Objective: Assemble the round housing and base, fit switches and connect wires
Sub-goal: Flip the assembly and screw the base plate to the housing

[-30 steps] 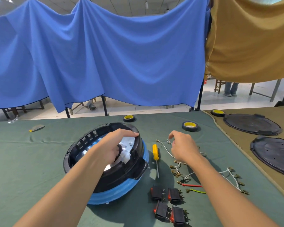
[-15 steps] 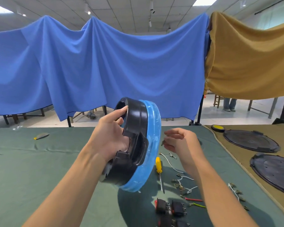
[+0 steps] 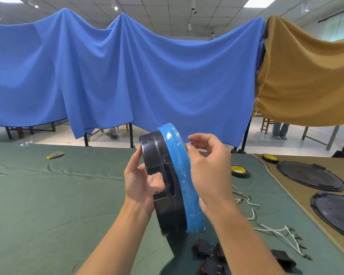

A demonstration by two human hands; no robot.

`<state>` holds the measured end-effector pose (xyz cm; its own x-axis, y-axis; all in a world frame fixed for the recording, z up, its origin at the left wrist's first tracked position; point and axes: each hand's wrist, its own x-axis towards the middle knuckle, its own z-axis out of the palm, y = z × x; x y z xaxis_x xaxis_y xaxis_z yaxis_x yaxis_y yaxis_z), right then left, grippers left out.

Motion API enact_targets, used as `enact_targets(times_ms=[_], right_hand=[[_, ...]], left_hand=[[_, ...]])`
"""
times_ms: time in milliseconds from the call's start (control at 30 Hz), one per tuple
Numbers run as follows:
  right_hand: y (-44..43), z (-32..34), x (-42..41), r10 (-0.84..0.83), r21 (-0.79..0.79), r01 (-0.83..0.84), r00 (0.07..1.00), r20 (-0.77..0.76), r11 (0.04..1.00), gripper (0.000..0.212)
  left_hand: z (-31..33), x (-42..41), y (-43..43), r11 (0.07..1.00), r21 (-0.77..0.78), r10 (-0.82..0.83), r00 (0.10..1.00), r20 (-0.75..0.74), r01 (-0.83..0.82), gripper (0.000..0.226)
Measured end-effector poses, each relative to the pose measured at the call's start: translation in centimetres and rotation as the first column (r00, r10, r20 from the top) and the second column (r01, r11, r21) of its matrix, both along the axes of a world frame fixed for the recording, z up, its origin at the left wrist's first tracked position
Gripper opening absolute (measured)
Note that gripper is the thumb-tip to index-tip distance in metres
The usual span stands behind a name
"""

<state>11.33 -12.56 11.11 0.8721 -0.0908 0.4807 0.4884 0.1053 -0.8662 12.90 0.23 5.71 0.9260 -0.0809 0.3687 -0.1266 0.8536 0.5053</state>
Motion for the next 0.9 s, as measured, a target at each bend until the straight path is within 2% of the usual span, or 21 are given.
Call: enact_targets(times_ms=[100, 200, 367, 567, 633, 700, 800, 900], right_hand=[[0.6, -0.2, -0.2, 0.046, -0.053, -0.047, 0.998, -0.034, 0.997, 0.013], [1.4, -0.1, -0.5, 0.110, -0.091, -0.113, 0.993, -0.039, 0.989, 0.012], [2.8, -0.2, -0.8, 0.212, -0.153, -0.213, 0.977, -0.026, 0.965, 0.020], [4.3, -0.6, -1.3, 0.258, -0.272, -0.236, 0.965, 0.047, 0.933, 0.026], [4.6, -0.7, -1.3, 0.248, -0.305, -0.222, 0.968, 0.048, 0.926, 0.027], [4.8, -0.7, -1.4, 0.232, -0.315, -0.208, 0.972, 0.042, 0.926, 0.028], [4.9, -0.4, -1.4, 0.245, -0.305, -0.230, 0.969, 0.011, 0.924, 0.029], [5.0, -0.3, -1.5, 0.254, -0.324, -0.239, 0.967, 0.006, 0.916, 0.031]], left_hand=[[-0.7, -0.5, 0.6, 0.999, 0.019, -0.026, 1.000, 0.015, 0.025, 0.059], [-0.6, -1.1, 1.7, 0.997, 0.059, -0.043, 0.999, 0.010, 0.042, 0.050], [-0.6, -2.6, 4.6, 0.985, 0.166, -0.031, 0.993, -0.115, 0.050, 0.045], [0.9, -4.8, 7.4, 0.895, 0.445, 0.144, 0.929, -0.341, 0.024, 0.043], [1.7, -5.6, 7.2, 0.885, 0.462, 0.248, 0.891, -0.379, -0.049, 0.039], [2.4, -6.2, 7.0, 0.873, 0.441, 0.390, 0.843, -0.371, -0.210, 0.039], [3.4, -6.6, 6.6, 0.767, 0.488, 0.594, 0.747, -0.297, -0.416, 0.019], [4.5, -7.3, 6.1, 0.658, 0.557, 0.719, 0.642, -0.266, -0.507, 0.011]])
